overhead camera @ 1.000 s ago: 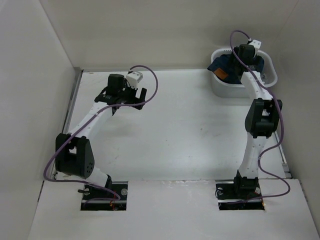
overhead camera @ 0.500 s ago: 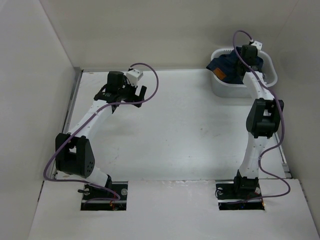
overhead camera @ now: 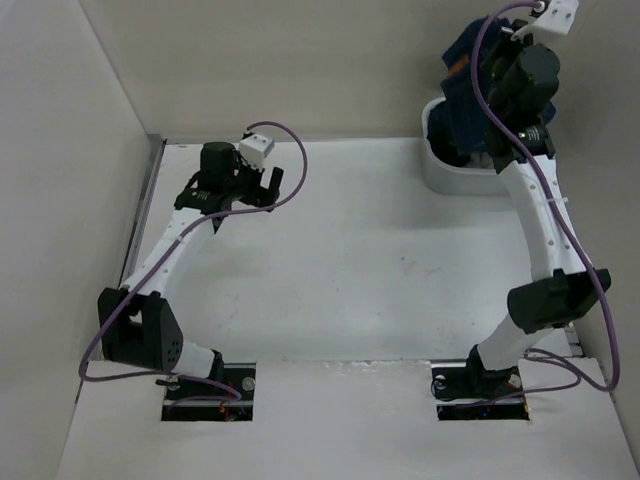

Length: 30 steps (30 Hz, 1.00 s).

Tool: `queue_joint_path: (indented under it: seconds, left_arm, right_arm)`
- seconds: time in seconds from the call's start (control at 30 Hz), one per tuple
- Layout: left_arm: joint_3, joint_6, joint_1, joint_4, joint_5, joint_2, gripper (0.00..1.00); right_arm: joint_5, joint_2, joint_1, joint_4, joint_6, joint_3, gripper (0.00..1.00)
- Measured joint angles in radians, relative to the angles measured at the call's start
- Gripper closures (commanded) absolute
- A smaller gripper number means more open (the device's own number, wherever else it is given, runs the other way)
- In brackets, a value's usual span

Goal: Fold and stack the trousers
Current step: Move the trousers to the center of the board

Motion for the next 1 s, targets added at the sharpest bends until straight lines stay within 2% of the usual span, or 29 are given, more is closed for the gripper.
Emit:
queue_joint_path:
  seconds: [0.1, 0.2, 0.37, 0.47, 0.57, 0.63, 0.7, 0.87, 0.9, 0.97, 1.0]
  left_arm:
    - [-0.031, -0.015, 0.034, 0.014, -0.006, -0.089, 0.00]
    - [-0.073, -0.043, 0.090, 0.037, -0.011, -0.179, 0.00]
    - [-0.150, -0.105, 0.184, 0.067, -0.018, -0.294, 0.00]
    - [-0.191, -0.132, 0.205, 0.068, -0.017, -0.347, 0.00]
    - [-0.213, -0.149, 0.219, 0.068, -0.016, -0.389, 0.00]
    - [-0.217, -0.156, 0.231, 0.068, -0.016, -0.411, 0.00]
    - [-0.217, -0.161, 0.252, 0.071, -0.014, -0.428, 0.00]
    - [-0.216, -0.161, 0.340, 0.081, -0.014, -0.442, 0.00]
    - [-0.216, -0.161, 0.360, 0.082, -0.013, -0.441, 0.00]
    - [-0.214, -0.157, 0.393, 0.082, -0.013, -0.433, 0.00]
    - [-0.209, -0.154, 0.407, 0.081, -0.013, -0.425, 0.00]
  right_arm:
    - [0.001, -0.038, 0.138, 0.108, -0.139, 0.101, 0.99]
    - [-0.030, -0.020, 0.349, 0.176, -0.295, 0.282, 0.98]
    - [-0.214, 0.117, 0.741, 0.283, -0.494, 0.647, 0.92]
    - [-0.320, 0.172, 0.879, 0.341, -0.556, 0.735, 0.91]
    - [-0.370, 0.211, 0.938, 0.376, -0.576, 0.743, 0.91]
    - [-0.366, 0.223, 0.939, 0.384, -0.558, 0.692, 0.92]
    - [-0.327, 0.201, 0.916, 0.382, -0.513, 0.569, 0.93]
    - [-0.165, 0.070, 0.800, 0.344, -0.282, 0.042, 0.90]
    - [-0.138, 0.038, 0.771, 0.326, -0.217, -0.074, 0.86]
    - [-0.089, -0.028, 0.697, 0.259, -0.071, -0.311, 0.70]
    - [-0.074, -0.051, 0.660, 0.219, -0.009, -0.400, 0.55]
